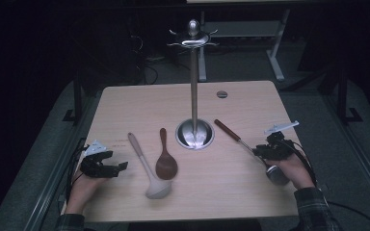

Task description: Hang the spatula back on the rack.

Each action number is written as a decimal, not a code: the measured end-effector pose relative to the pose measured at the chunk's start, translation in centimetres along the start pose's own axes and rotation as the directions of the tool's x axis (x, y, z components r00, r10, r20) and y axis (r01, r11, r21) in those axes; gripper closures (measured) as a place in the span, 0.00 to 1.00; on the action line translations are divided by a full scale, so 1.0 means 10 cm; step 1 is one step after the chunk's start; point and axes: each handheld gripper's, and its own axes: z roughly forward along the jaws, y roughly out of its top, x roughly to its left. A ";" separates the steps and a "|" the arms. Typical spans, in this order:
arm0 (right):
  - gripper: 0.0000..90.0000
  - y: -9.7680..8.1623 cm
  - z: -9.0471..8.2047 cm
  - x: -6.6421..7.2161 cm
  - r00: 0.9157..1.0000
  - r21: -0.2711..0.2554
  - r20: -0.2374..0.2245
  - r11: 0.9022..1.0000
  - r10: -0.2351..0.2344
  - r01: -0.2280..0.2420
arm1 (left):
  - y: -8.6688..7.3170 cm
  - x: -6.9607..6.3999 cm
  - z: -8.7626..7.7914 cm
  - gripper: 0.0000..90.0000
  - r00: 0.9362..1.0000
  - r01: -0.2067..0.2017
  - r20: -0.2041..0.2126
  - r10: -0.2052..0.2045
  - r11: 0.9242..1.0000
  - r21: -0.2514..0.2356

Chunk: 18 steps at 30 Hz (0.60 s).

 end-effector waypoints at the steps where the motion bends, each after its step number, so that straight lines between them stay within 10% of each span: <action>1: 0.77 0.03 0.00 -0.01 1.000 0.004 0.002 1.000 0.002 -0.002 | 0.00 0.00 0.00 0.18 1.000 -0.001 0.000 0.001 1.000 0.000; 18: 0.73 0.74 0.28 -0.05 0.995 0.189 0.015 0.977 -0.102 0.097 | 0.01 0.00 0.03 0.18 1.000 -0.002 0.029 0.002 1.000 -0.003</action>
